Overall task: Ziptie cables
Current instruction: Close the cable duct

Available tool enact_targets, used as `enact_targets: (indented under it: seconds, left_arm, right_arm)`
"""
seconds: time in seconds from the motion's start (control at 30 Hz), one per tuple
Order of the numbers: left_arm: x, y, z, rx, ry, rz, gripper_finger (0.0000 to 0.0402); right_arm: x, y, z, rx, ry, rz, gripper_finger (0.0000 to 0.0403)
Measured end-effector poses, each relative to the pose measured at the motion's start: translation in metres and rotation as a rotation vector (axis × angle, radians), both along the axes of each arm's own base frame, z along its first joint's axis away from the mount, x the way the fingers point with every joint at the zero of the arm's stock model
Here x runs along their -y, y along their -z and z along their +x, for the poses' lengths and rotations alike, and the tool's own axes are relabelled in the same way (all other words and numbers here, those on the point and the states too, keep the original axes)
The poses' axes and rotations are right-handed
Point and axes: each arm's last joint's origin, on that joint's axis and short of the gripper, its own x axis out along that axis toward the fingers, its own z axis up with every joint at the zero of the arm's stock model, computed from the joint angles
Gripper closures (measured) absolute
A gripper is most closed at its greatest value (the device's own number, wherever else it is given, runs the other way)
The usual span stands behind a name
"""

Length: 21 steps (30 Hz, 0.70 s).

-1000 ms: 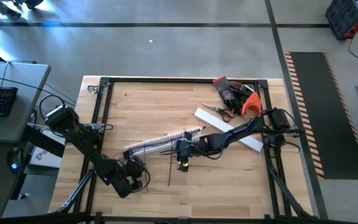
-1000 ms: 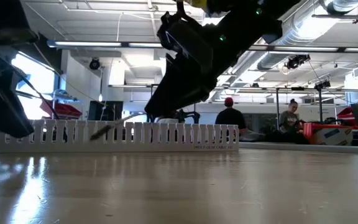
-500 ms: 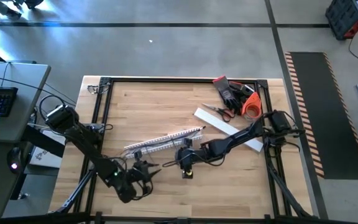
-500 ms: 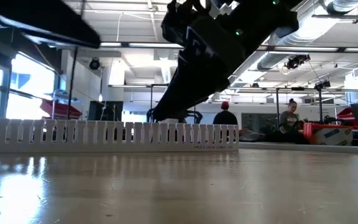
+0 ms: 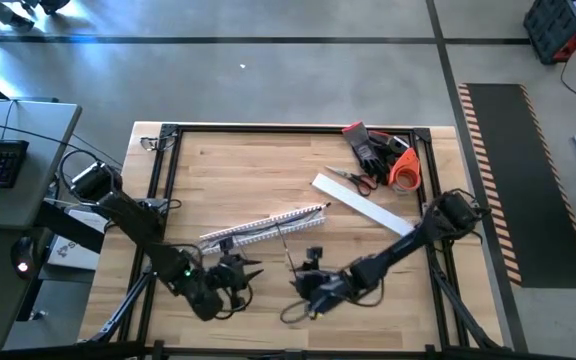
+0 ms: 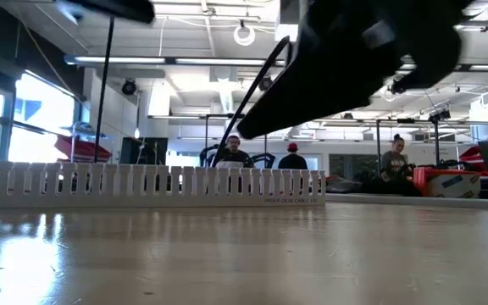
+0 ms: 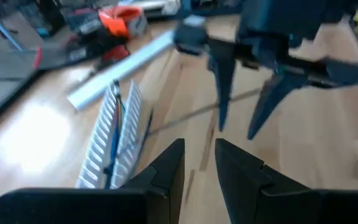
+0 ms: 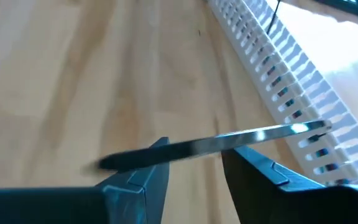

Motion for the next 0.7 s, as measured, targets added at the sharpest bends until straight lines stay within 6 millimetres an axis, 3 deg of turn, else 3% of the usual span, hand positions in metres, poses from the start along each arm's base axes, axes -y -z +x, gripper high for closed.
enact_targets:
  seconds: [0.17,0.33,0.43,0.53,0.7]
  left_arm:
    - [0.020,-0.034,-0.018,0.053,0.021,-0.003,0.0330]
    - [0.036,-0.031,-0.033,0.074,0.034,-0.070,0.0330]
    - [0.046,-0.016,-0.038,0.089,0.012,-0.106,0.0330]
    - [0.053,0.006,-0.035,0.097,-0.019,-0.110,0.0330]
    - [0.067,0.046,-0.020,0.076,-0.036,-0.113,0.0330]
  right_arm:
    - [-0.022,-0.002,-0.005,0.101,0.000,0.057,0.0269]
    - [-0.047,0.015,0.003,0.250,-0.112,0.119,0.0269]
    - [-0.058,0.008,0.008,0.404,-0.232,0.194,0.0269]
    - [-0.060,-0.020,0.010,0.574,-0.303,0.201,0.0269]
    - [-0.041,-0.055,0.009,0.627,-0.073,0.178,0.0269]
